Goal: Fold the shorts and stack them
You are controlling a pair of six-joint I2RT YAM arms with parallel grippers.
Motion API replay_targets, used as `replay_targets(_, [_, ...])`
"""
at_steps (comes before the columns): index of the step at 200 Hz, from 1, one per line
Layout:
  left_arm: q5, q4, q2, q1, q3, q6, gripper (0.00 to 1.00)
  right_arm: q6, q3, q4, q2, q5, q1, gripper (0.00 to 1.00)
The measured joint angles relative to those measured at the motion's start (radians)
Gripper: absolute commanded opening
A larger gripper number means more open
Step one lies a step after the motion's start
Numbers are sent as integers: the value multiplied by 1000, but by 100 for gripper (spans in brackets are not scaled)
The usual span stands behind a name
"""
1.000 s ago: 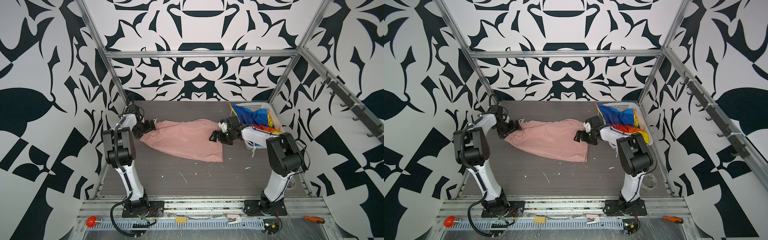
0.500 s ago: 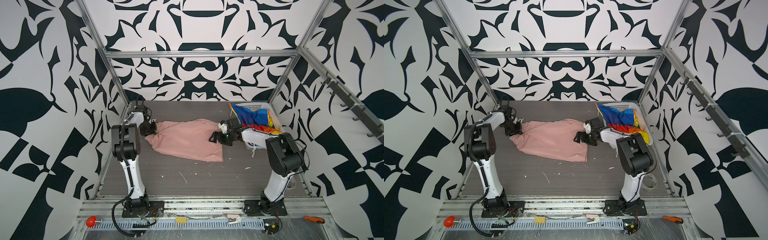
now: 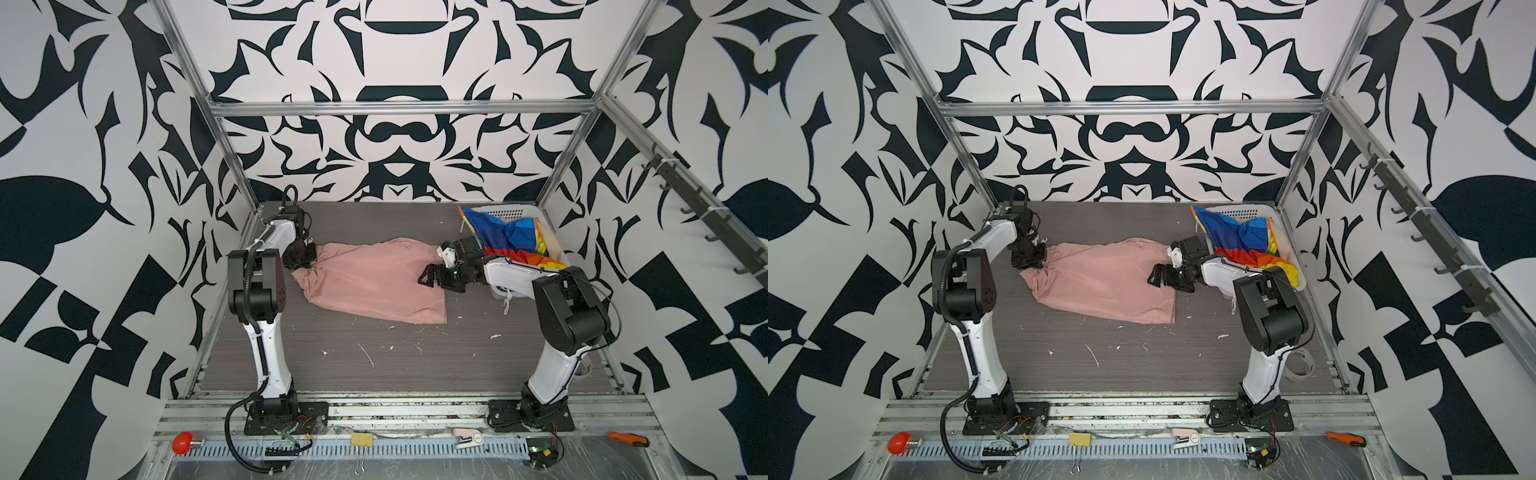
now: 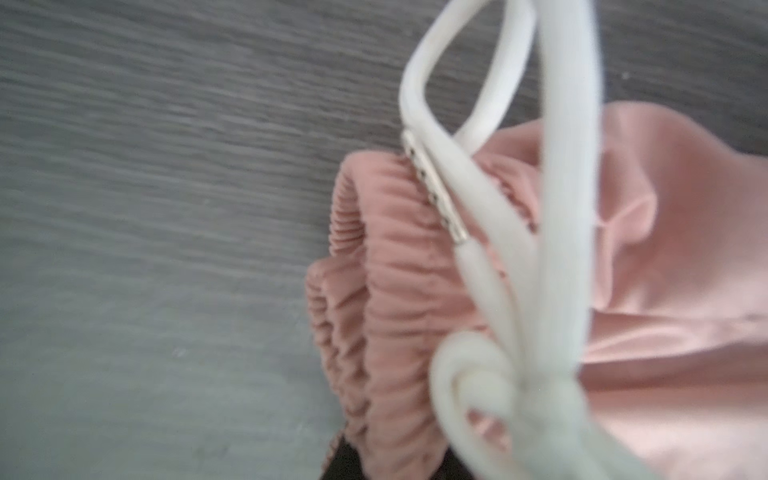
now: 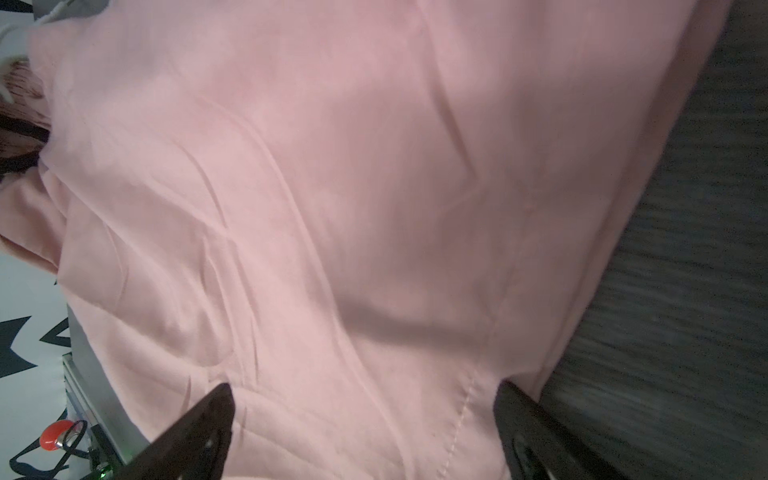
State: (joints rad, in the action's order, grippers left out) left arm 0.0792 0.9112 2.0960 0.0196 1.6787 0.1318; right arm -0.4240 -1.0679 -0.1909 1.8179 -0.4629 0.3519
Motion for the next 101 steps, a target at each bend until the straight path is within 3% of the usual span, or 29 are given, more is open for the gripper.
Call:
replay_targets(68, [259,213,-22,236,324,-70,0,-19,-1,-4,0,13,0,98])
replay_targets(101, [305,325,3,359,484,-57,0,-28,-7,-13,0,18,0,98])
